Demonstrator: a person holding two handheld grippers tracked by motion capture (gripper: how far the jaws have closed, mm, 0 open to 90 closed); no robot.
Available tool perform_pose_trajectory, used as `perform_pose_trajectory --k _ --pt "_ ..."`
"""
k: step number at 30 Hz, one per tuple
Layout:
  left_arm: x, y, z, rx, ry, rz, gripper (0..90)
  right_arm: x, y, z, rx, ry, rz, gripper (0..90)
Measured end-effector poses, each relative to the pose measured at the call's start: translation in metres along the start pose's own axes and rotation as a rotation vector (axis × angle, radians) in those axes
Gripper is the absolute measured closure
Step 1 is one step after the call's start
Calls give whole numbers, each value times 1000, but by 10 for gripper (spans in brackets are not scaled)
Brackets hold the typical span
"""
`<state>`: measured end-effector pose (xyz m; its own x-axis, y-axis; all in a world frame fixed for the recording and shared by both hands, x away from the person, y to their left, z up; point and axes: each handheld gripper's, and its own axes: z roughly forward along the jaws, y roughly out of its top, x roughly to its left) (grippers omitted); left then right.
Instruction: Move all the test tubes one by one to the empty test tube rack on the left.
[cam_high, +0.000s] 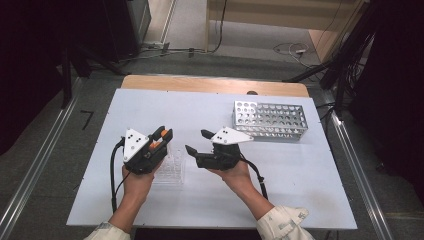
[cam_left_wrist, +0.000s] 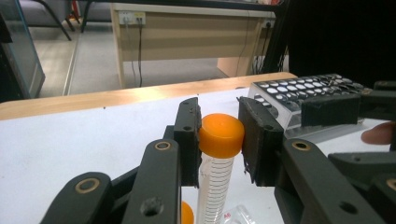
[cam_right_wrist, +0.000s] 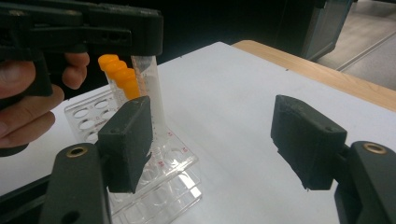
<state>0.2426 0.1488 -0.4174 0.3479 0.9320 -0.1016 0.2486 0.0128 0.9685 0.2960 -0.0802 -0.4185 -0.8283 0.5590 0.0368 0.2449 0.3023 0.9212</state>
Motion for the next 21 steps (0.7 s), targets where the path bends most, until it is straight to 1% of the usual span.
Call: perform_pose_trajectory --k 11,13,18,21 --pt "1 -19 5 44 10 13 705 0 -4 -1 6 3 9 285" --pt "1 -21 6 49 10 14 705 0 -4 -1 6 4 9 285" --pt "-1 -23 6 59 12 31 704 0 -5 -2 4 2 8 288" --pt "-1 -23 6 63 13 32 700 -1 -5 -3 5 0 10 289"
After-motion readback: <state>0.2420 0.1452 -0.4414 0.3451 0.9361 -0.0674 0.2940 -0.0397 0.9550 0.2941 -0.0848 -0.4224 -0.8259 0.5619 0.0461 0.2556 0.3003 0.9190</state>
